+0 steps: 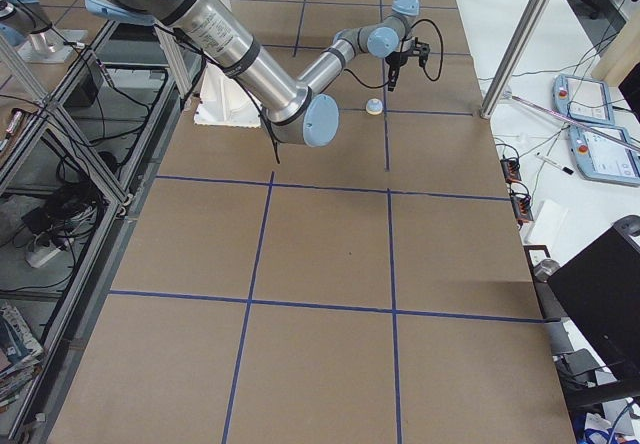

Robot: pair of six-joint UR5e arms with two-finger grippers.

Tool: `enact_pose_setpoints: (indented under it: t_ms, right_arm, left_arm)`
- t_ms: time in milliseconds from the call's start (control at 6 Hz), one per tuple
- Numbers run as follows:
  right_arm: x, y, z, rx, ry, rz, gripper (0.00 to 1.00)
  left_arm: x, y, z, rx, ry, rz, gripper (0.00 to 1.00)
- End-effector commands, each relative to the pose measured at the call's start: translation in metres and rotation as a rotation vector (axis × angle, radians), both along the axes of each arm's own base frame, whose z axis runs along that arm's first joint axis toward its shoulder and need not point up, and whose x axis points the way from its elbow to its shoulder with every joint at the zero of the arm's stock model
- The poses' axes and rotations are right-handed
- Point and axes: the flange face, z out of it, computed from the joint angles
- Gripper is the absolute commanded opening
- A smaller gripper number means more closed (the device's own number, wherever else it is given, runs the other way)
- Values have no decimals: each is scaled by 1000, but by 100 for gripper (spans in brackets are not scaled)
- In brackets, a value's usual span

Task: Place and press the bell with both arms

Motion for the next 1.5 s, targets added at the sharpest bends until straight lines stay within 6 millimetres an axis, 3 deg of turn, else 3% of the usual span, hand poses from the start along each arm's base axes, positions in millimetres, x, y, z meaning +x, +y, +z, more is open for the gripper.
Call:
enact_pose_setpoints:
  t_ms: [0, 333, 500, 667, 833, 1000, 1167, 1333]
  right_arm:
    - [130, -22, 105, 61, -25, -82, 100]
    - [295, -2, 239, 246, 20, -193, 100]
    - [360, 37, 308, 294, 46, -253, 100]
    - [431, 80, 362, 313, 52, -263, 100]
    - [488, 133, 411, 279, 74, -236, 100]
    - [531, 176, 448, 244, 93, -201, 100]
    - [549, 202, 471, 212, 109, -189, 100]
    - [554, 203, 476, 198, 174, -186, 100]
  left_arm:
    - [1, 0, 1, -4, 1, 1, 100]
    - [0, 0, 2, -5, 0, 1, 100]
    - [0, 0, 2, -5, 0, 1, 100]
    - [0, 0, 3, -5, -8, 1, 100]
    - [0, 0, 2, -2, -8, 2, 100]
    - [0, 0, 1, 0, -6, 1, 100]
    - [0, 0, 0, 3, -6, 1, 100]
    - [0, 0, 0, 3, -6, 1, 100]
